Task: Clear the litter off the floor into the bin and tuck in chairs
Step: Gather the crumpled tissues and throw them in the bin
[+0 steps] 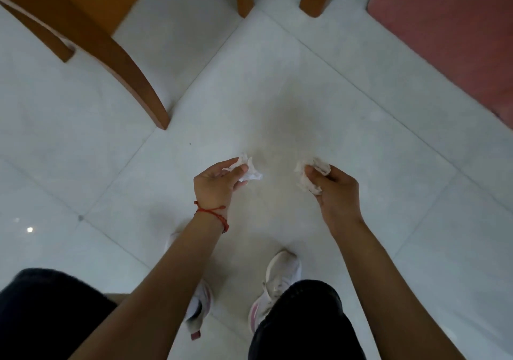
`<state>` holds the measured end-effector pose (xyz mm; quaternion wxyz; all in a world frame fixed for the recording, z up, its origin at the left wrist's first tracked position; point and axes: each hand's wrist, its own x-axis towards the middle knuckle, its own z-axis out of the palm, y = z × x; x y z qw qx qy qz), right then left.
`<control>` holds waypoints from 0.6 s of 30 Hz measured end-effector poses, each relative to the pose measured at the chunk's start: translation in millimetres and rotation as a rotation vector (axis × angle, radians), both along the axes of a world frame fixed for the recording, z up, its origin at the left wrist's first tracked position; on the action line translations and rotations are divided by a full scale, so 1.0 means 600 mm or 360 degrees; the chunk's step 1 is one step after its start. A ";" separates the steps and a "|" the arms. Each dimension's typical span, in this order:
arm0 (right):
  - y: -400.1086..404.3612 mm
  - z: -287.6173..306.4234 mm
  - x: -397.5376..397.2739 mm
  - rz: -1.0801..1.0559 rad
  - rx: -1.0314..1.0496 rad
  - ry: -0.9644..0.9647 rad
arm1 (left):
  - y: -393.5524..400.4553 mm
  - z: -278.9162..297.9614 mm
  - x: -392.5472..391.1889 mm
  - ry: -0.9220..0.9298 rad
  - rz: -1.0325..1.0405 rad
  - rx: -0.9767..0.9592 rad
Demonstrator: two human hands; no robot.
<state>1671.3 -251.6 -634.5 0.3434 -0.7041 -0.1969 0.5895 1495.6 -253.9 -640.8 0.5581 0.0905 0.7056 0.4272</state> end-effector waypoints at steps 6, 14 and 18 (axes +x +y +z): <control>-0.009 0.187 -0.012 -0.0050 -0.0017 0.0074 | 0.003 0.181 -0.012 0.0010 -0.0012 -0.0009; -0.012 0.425 -0.035 -0.0144 -0.0039 0.0079 | -0.007 0.422 -0.034 0.0019 -0.0044 -0.0004; -0.015 0.535 -0.049 -0.0217 -0.0008 0.0110 | -0.019 0.535 -0.048 0.0034 -0.0060 0.0025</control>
